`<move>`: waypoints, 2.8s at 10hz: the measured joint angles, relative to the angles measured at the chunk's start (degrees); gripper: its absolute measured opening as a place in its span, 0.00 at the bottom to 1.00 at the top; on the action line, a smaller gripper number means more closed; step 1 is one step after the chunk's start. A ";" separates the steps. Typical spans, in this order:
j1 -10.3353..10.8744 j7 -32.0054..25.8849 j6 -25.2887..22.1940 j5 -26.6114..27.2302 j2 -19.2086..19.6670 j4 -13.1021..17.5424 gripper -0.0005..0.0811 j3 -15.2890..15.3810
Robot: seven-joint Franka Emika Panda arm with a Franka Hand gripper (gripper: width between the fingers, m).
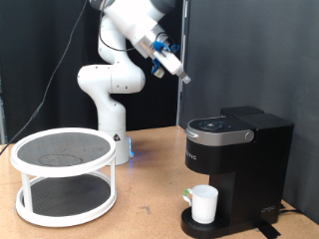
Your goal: Make a cup of coffee with the keurig machine
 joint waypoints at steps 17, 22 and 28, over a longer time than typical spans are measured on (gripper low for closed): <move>-6.64 2.74 -9.21 -41.30 27.83 32.81 0.91 19.03; -6.64 4.56 -7.16 -46.04 32.42 33.89 0.91 20.41; -7.16 4.41 -1.69 -46.27 32.53 28.63 0.43 19.93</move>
